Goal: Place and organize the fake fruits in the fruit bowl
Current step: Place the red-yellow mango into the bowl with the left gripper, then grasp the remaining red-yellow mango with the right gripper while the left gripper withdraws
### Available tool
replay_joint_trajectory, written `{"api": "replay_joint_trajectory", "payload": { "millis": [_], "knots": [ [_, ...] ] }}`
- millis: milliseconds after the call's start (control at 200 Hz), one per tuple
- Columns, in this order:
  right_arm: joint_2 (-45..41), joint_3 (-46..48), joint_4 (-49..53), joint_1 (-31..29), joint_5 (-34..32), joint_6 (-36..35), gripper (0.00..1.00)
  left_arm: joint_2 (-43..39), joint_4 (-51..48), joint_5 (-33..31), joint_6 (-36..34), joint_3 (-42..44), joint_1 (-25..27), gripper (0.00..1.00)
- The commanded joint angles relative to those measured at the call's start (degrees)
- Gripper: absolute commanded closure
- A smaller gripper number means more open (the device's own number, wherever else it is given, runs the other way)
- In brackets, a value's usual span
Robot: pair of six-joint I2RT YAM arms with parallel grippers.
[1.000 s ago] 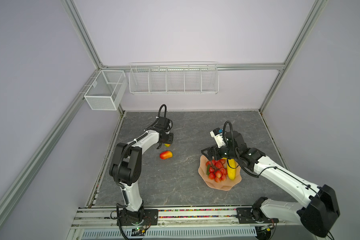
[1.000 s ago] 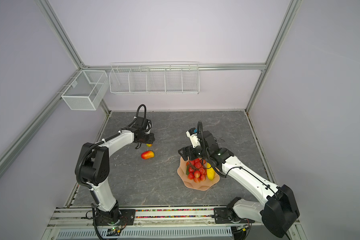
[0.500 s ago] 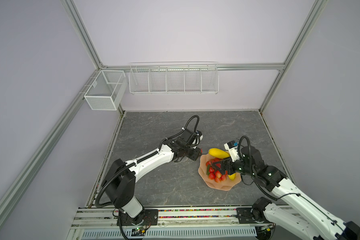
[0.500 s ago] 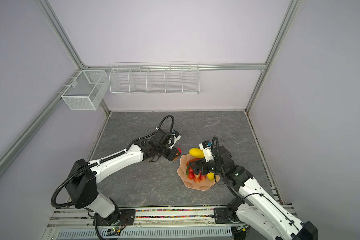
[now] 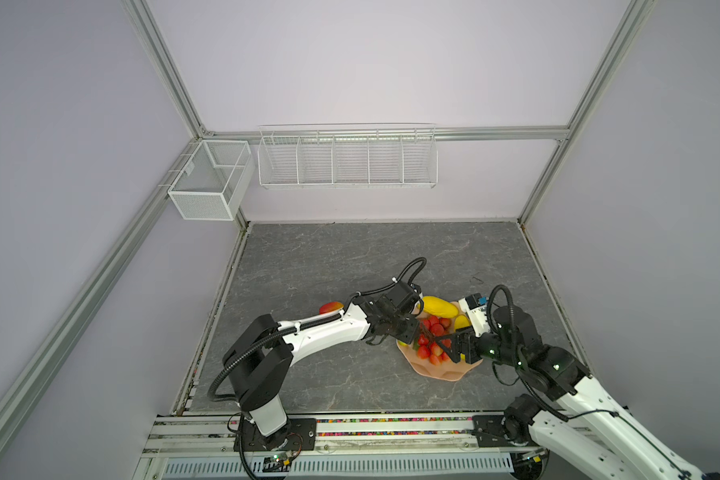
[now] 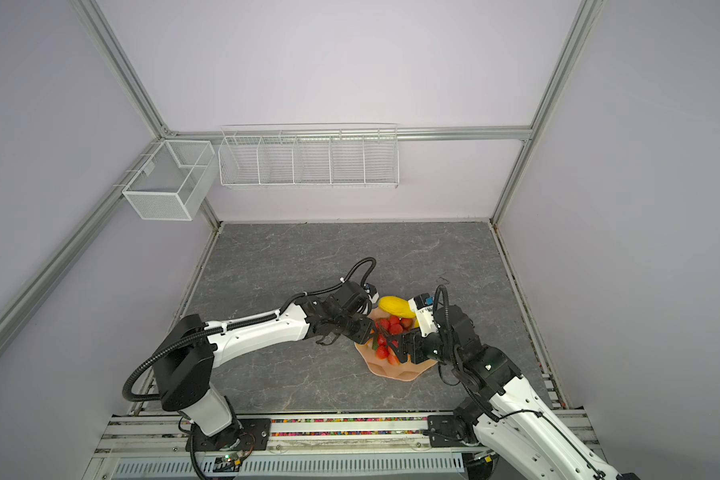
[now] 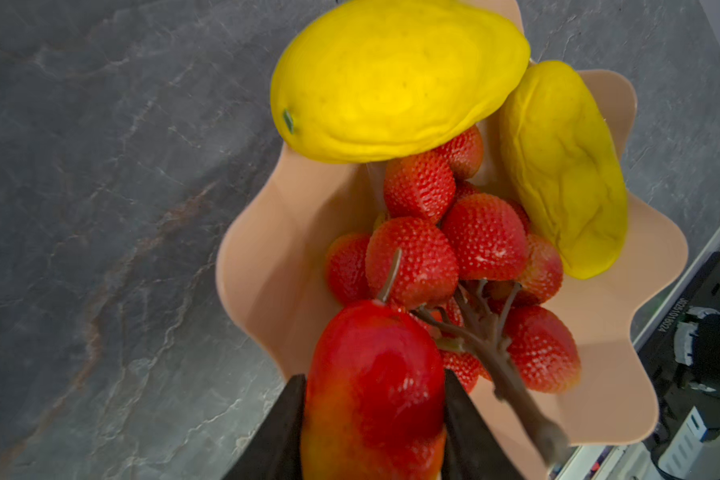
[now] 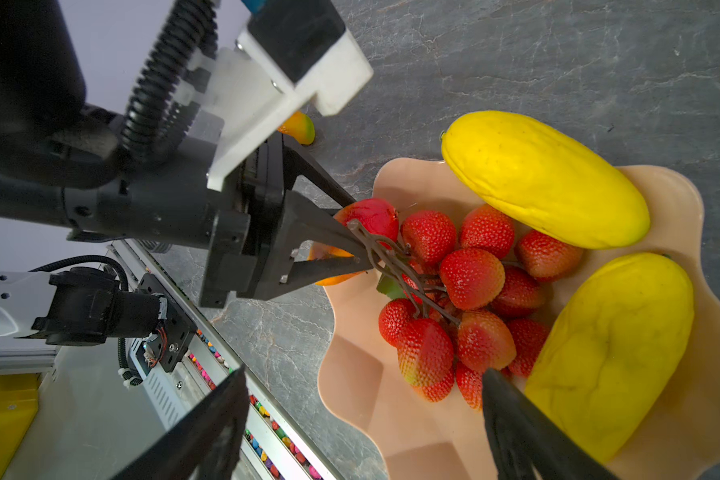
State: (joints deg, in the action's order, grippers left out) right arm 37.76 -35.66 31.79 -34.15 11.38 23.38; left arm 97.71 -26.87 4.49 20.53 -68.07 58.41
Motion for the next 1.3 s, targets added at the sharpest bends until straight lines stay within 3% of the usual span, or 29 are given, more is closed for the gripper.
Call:
{"api": "replay_joint_trajectory", "payload": {
  "millis": [0,450,630,840,900,1030,1294],
  "knots": [
    [0.5,0.6,-0.3,0.2,-0.3,0.0,0.11,1.4,-0.1,-0.5,1.8,-1.1,-0.1,0.59],
    [5.0,-2.3,-2.1,0.2,-1.0,-2.4,0.11,-4.1,-4.5,-4.8,-0.9,-3.0,-0.1,0.32],
    [11.6,-10.2,-4.5,-1.4,-0.9,-7.6,0.12,-12.3,-12.0,-14.9,-0.1,-1.5,-1.5,0.27],
    [29.7,-23.1,-10.5,-7.0,0.7,-15.5,0.12,-32.7,-15.4,-24.0,3.4,9.6,-8.6,0.13],
    [36.9,-27.1,-12.1,-8.8,0.7,-18.1,0.12,-39.4,-16.5,-27.2,4.2,11.9,-9.3,0.00],
    [52.5,-37.9,-13.2,-13.1,-1.4,-25.3,0.12,-50.3,-22.7,-32.0,5.8,13.9,-10.5,0.01],
    [76.1,-56.5,-13.3,-16.7,-3.3,-32.7,0.12,-61.4,-29.5,-29.1,9.8,14.3,-10.9,0.01]
  ]
}}
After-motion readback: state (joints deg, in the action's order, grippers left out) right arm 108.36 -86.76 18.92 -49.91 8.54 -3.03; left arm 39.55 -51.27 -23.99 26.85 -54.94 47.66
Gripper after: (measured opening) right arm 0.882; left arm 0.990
